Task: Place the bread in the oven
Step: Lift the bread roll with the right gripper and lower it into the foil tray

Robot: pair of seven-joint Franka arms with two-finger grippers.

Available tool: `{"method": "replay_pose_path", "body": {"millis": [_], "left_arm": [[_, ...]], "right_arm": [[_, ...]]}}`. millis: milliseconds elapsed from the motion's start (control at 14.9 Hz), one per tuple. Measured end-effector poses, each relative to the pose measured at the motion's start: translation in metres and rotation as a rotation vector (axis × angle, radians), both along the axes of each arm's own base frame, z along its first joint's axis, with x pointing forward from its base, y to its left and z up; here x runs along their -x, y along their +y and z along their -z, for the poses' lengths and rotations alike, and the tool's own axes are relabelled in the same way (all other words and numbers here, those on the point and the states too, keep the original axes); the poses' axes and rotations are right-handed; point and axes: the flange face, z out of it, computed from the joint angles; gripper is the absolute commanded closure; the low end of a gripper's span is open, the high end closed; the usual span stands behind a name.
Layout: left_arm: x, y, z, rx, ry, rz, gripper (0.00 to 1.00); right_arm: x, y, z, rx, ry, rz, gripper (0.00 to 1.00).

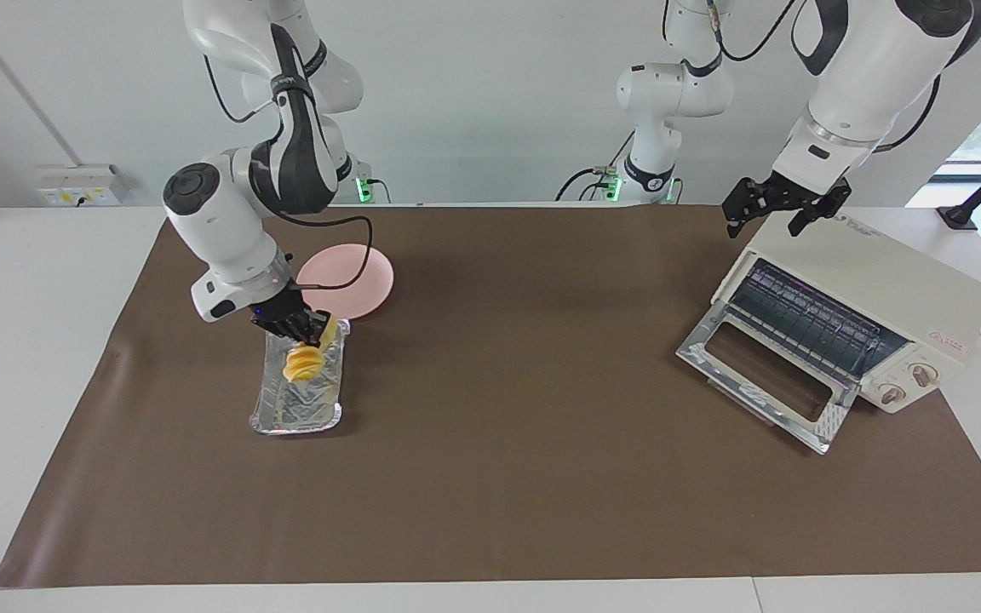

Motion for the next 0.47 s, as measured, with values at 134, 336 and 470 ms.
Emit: {"method": "replay_pose_path", "body": {"millis": [134, 336, 470], "left_arm": [[0.000, 0.000, 0.000, 0.000, 0.000, 0.000, 0.00], [0.000, 0.000, 0.000, 0.000, 0.000, 0.000, 0.00], [0.000, 0.000, 0.000, 0.000, 0.000, 0.000, 0.00]], "right_arm": [[-0.005, 0.000, 0.013, 0.031, -0.011, -0.035, 1.00], [-0.009, 0.000, 0.036, 0.034, 0.004, -0.066, 1.00], [-0.010, 0.000, 0.049, 0.034, 0.023, -0.070, 1.00]]}}
